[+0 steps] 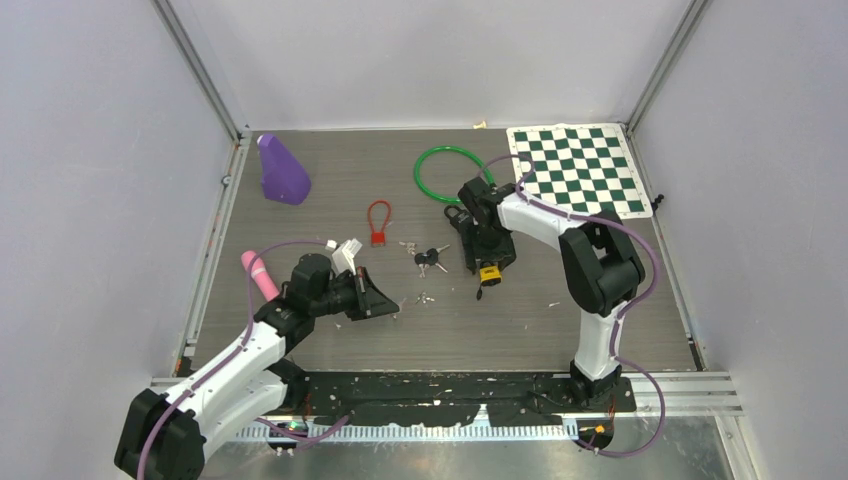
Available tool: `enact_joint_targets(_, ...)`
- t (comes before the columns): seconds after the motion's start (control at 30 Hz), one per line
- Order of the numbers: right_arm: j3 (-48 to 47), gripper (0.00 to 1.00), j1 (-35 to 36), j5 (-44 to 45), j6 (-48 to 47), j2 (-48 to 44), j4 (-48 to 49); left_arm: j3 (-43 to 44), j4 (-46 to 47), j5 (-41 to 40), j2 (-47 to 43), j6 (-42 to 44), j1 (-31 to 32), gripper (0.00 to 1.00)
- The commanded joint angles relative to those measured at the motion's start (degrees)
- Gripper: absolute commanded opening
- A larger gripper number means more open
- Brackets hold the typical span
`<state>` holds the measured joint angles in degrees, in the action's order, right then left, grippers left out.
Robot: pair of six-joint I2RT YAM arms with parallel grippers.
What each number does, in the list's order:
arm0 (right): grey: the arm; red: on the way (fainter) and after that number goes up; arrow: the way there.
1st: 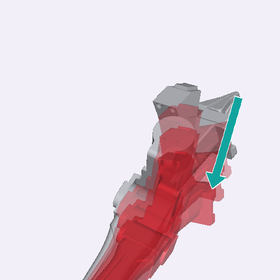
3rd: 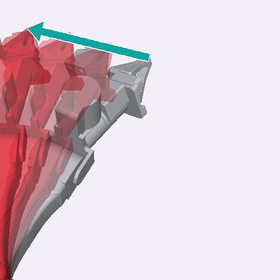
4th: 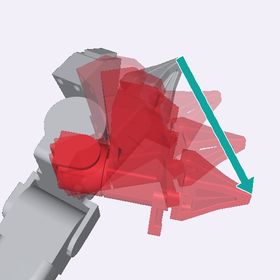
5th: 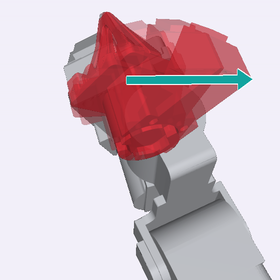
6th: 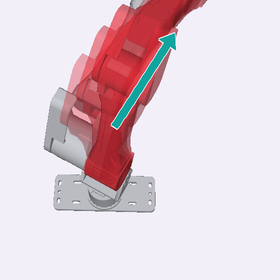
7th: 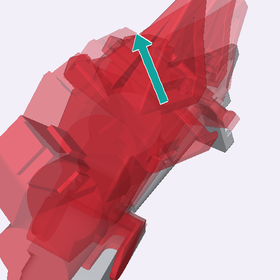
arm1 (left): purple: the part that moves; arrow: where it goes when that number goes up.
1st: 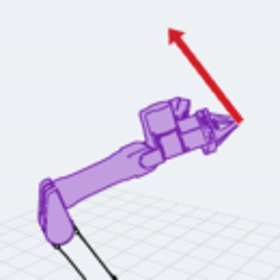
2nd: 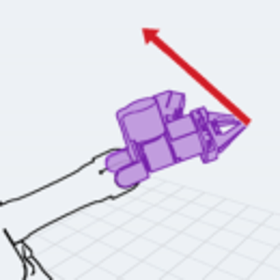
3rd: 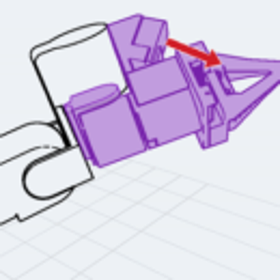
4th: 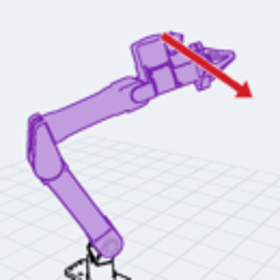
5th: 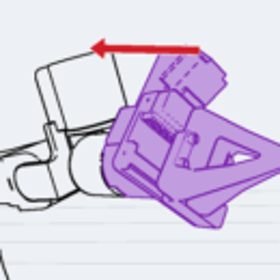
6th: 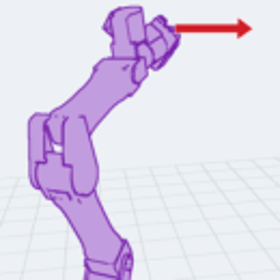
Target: Unlock with the key
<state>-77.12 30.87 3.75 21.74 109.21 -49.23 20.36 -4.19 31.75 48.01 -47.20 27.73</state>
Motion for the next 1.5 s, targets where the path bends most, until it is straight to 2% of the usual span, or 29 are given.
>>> enact_joint_targets(0.0, 1.72, 0.66, -0.38, -1.78, 1.69, 1.45, 3.62, 1.43, 0.61, 1.01, 0.22, 1.41, -0.22, 0.0)
enact_joint_targets(0.1, 3.32, 0.61, -0.41, -1.85, 2.41, 1.61, 5.05, 1.38, 1.3, 1.37, 0.23, 1.02, -0.22, 0.0)
enact_joint_targets(0.23, 5.32, 0.47, -0.66, -1.11, 3.97, 0.62, 5.97, 1.43, 2.02, 1.69, 0.06, 0.59, -0.22, 0.0)
enact_joint_targets(0.5, 9.99, 0.07, -0.57, -1.0, 11.34, -7.86, 7.43, 2.1, 5.23, 2.47, -0.63, -1.1, 0.59, 0.0)
enact_joint_targets(0.67, 11.71, 0.05, 0.41, -1.02, 18.85, -16.64, 6.84, 3.94, 7.86, -0.67, -0.02, -2.48, 4.35, 0.0)
enact_joint_targets(0.83, 12.26, 0.05, 2.59, 0.12, 30.85, -25.31, 5.13, 6.23, 10.76, -4.3, 2.01, -4.07, 9.29, 0.0)
enact_joint_targets(1.0, 15.07, 0.05, 4.92, 1.07, 41.48, -33.59, 8.19, 9.73, 11.31, -7.78, 3.74, -3.24, 14.1, 0.0)
enact_joint_targets(1.17, 18.34, 0.05, 6.09, -0.55, 46.64, -40.3, 12.38, 13.32, 11.3, -9.52, 6.99, -2.44, 17.61, 0.0)
enact_joint_targets(1.47, 21.41, 0.05, 8.2, -2.18, 50.48, -45.53, 17.55, 17.7, 11.21, -12.18, 11.63, -1.41, 22.0, 0.0)
